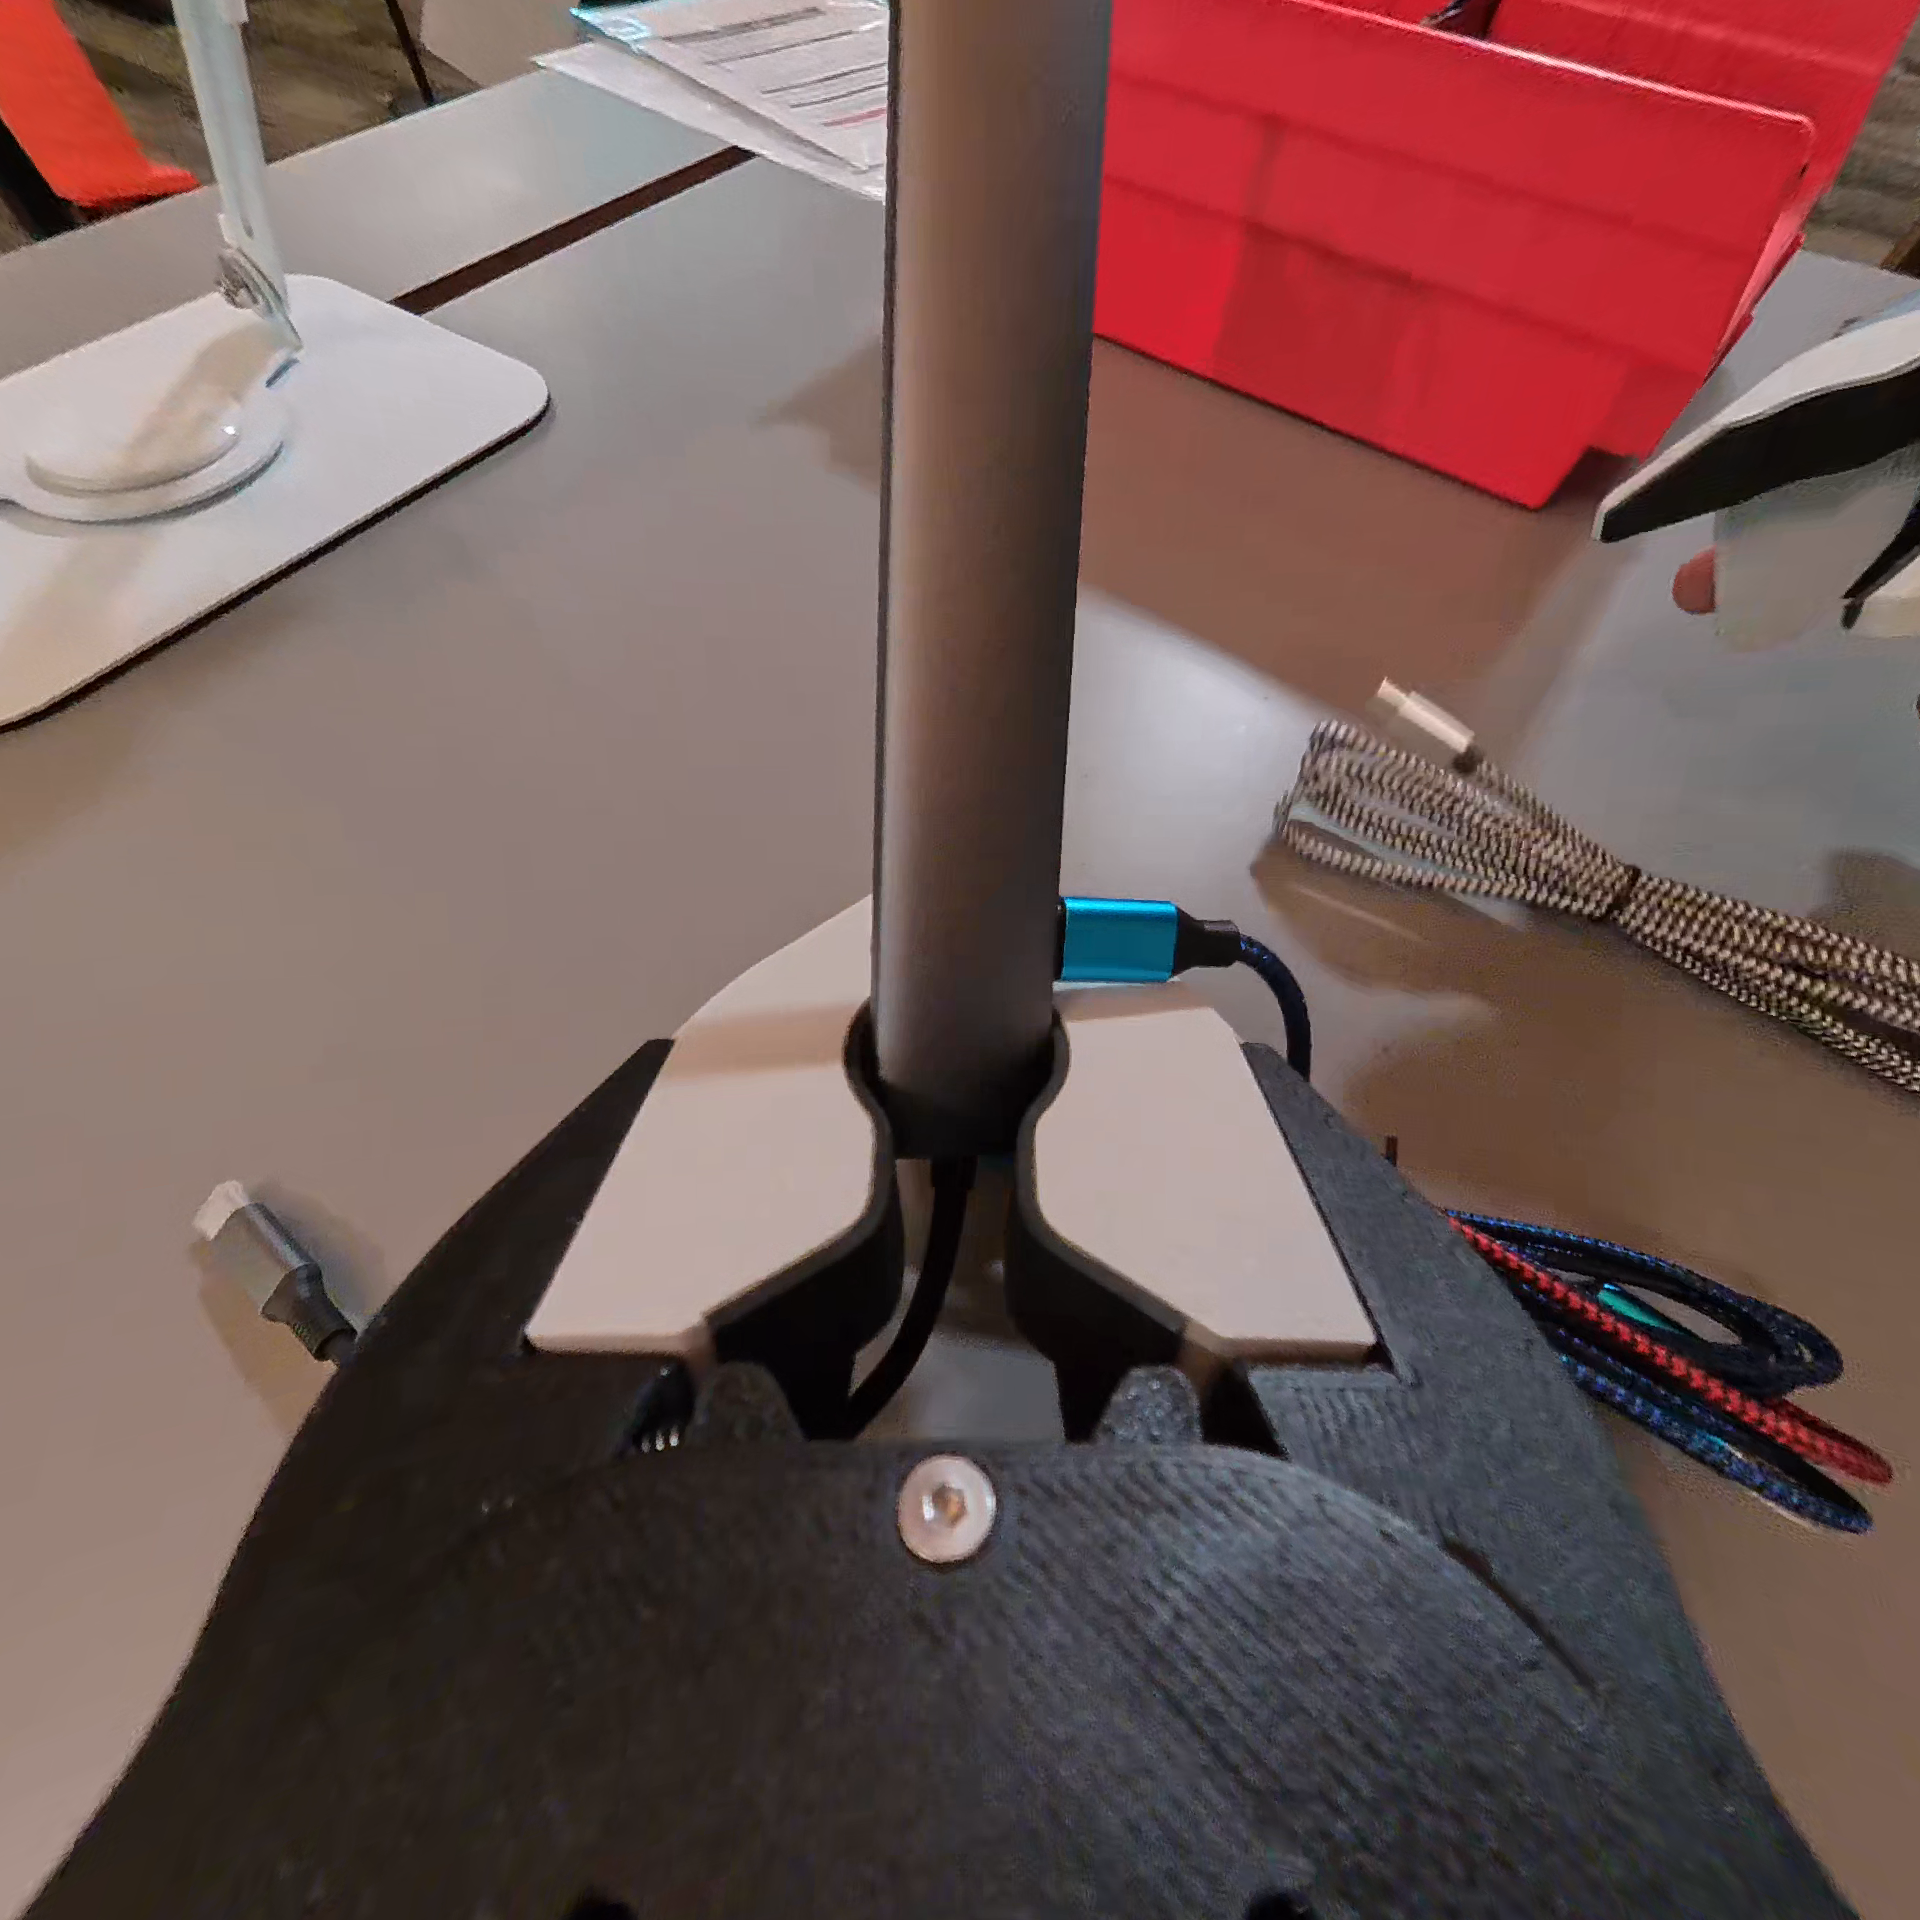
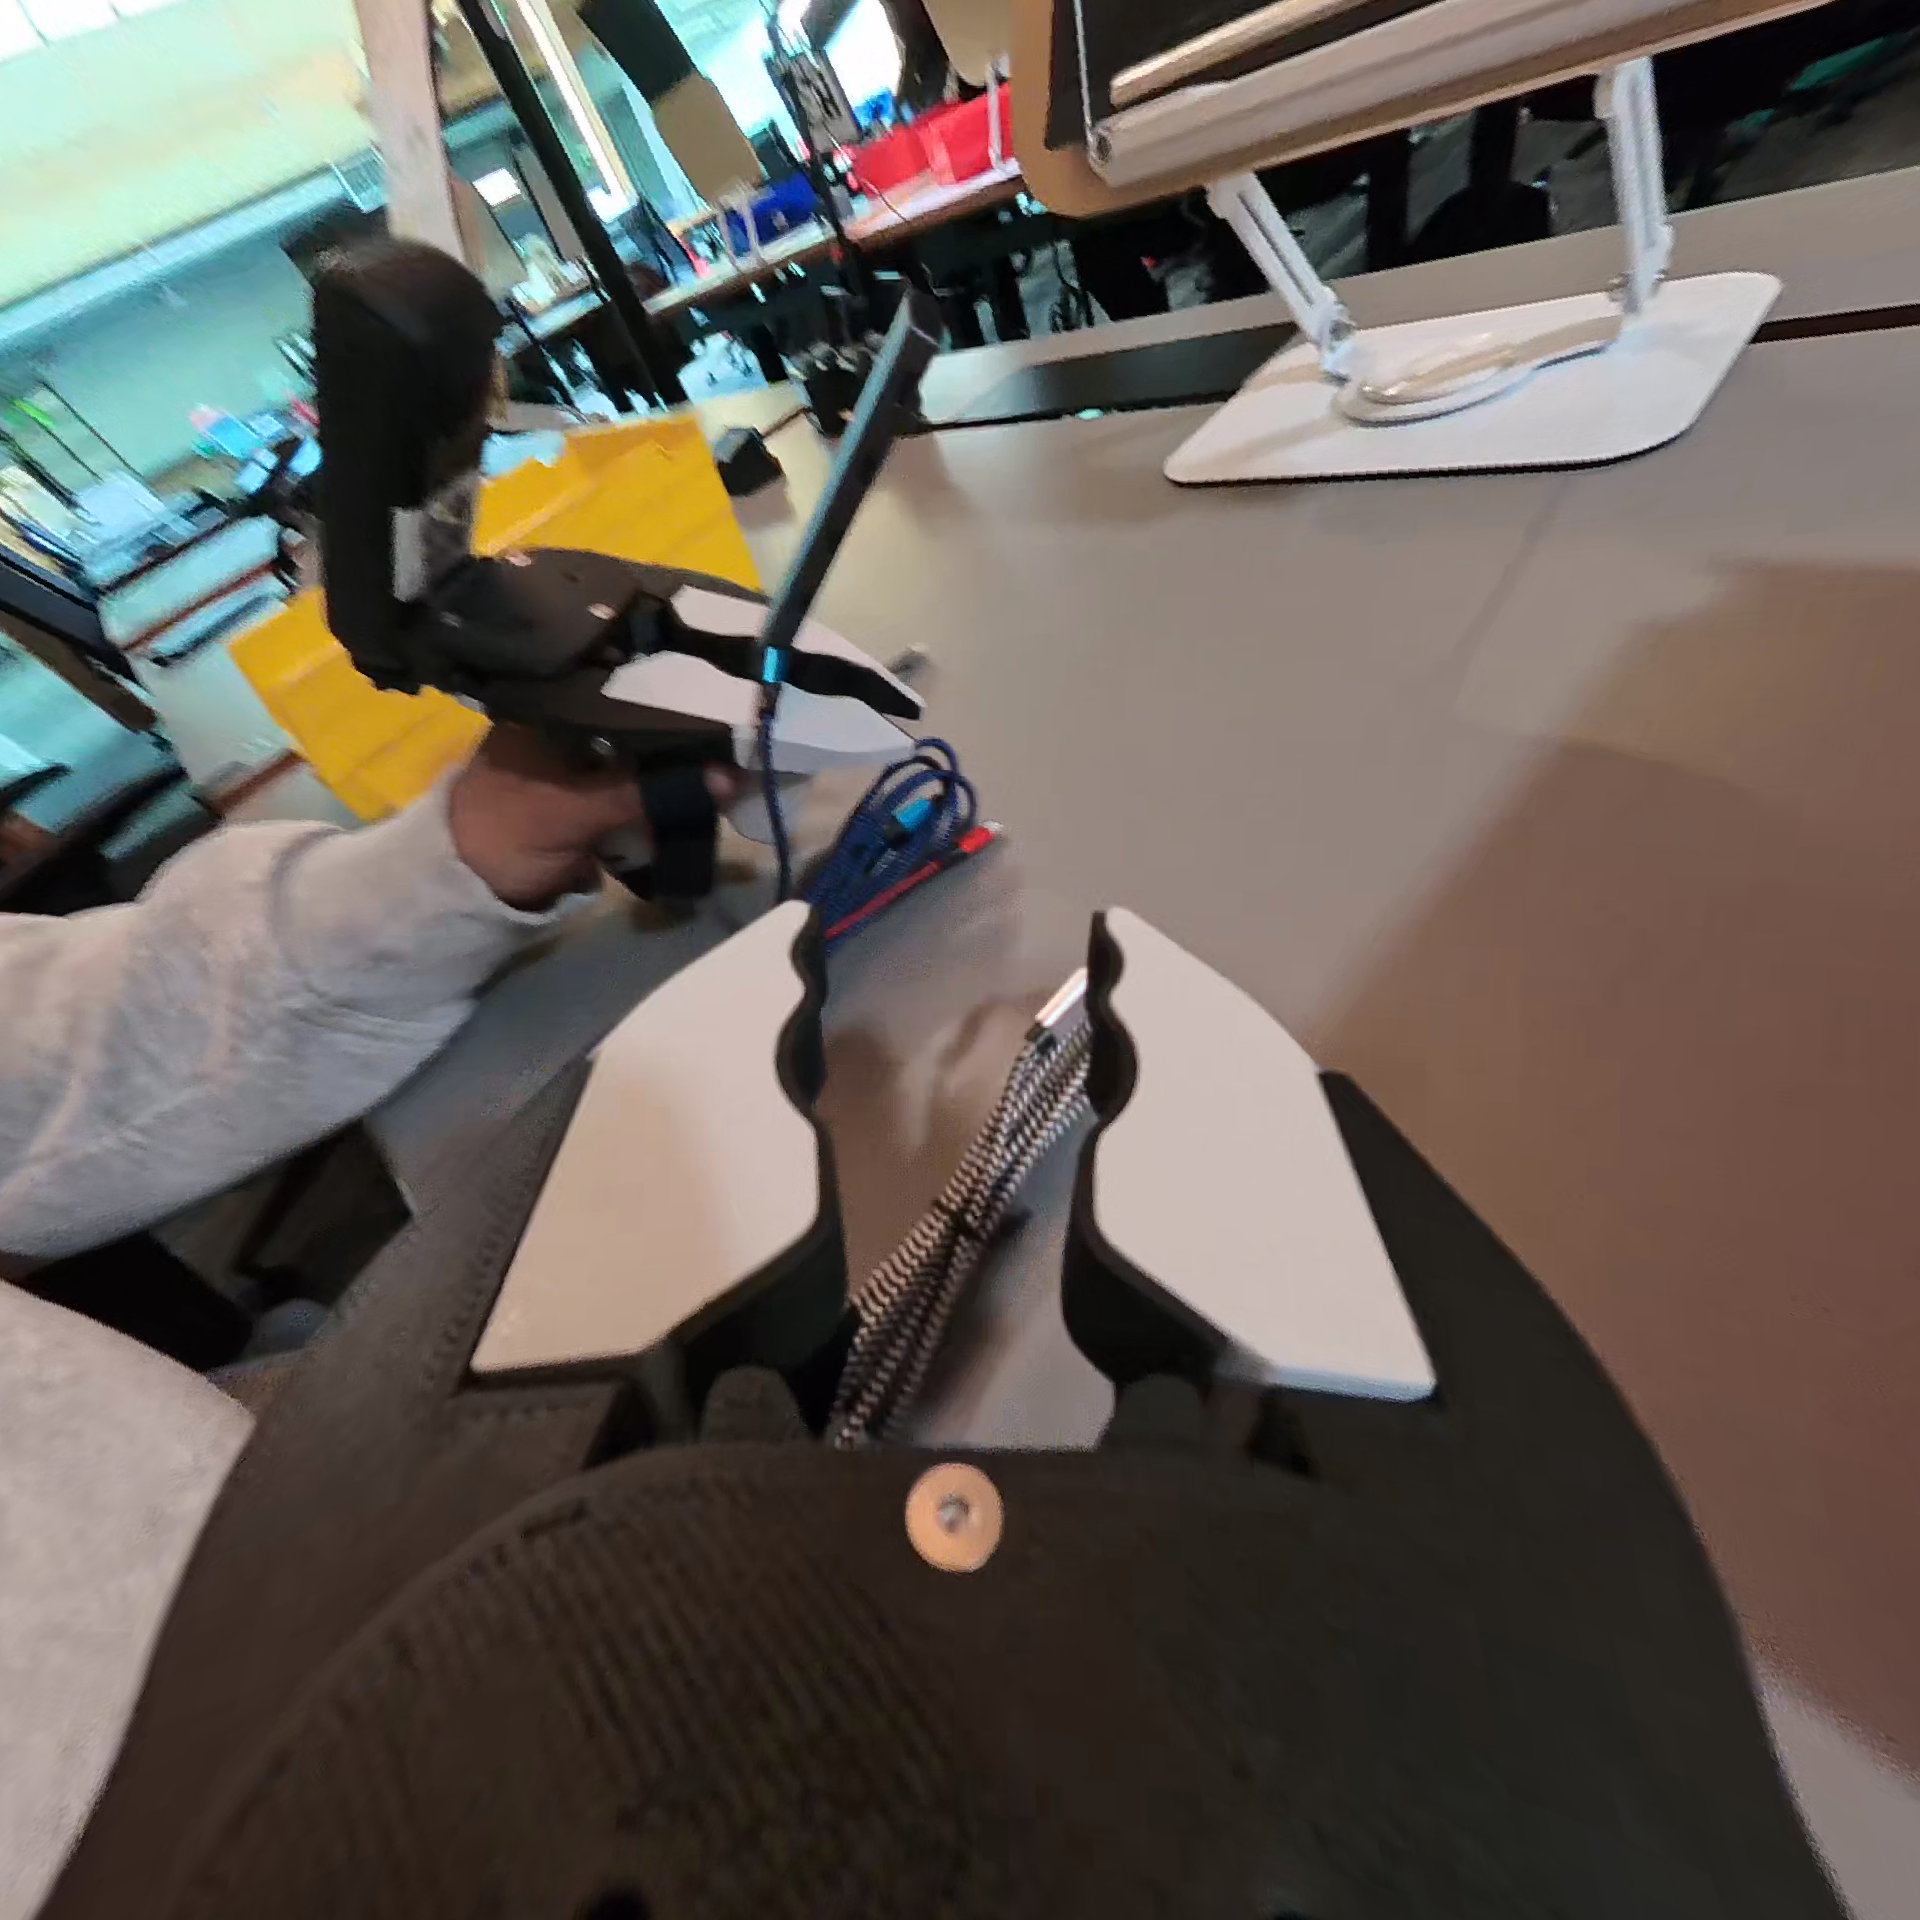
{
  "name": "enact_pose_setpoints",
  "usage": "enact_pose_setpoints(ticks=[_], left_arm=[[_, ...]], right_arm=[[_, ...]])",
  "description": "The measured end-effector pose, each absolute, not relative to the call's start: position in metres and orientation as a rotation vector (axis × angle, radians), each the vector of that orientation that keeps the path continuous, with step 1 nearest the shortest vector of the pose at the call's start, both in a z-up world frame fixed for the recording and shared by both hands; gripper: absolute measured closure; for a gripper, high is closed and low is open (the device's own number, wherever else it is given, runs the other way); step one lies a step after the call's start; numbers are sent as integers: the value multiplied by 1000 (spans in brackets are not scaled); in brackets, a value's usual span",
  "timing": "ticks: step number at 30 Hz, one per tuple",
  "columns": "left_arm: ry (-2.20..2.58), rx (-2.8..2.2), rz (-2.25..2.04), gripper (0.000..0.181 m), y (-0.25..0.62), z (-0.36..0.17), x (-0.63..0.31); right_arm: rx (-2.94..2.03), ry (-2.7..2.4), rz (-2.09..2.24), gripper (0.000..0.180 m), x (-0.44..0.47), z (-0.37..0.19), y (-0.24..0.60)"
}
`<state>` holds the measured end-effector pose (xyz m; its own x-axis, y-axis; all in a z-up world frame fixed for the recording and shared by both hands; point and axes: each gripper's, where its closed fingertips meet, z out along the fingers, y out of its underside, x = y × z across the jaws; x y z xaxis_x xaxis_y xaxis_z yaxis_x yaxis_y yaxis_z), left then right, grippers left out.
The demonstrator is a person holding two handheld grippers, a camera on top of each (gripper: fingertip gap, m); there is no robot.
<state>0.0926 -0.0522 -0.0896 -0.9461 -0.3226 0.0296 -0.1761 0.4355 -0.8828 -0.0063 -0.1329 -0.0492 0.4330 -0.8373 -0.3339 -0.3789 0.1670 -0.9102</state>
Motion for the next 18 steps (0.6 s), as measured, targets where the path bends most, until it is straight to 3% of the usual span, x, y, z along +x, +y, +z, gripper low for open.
enact_pose_setpoints(ticks=[4,9,18], left_arm=[[2547,-457,-1544,162,-52,-90,93],[2566,-429,-1531,162,-53,-92,90],[2587,-397,-1517,162,-55,-94,87]], right_arm=[[-1610,1211,-486,126,-11,-67,-133],[-1957,1337,-570,106,-15,-123,-135],[-2005,1429,-633,108,-19,-117,-160]])
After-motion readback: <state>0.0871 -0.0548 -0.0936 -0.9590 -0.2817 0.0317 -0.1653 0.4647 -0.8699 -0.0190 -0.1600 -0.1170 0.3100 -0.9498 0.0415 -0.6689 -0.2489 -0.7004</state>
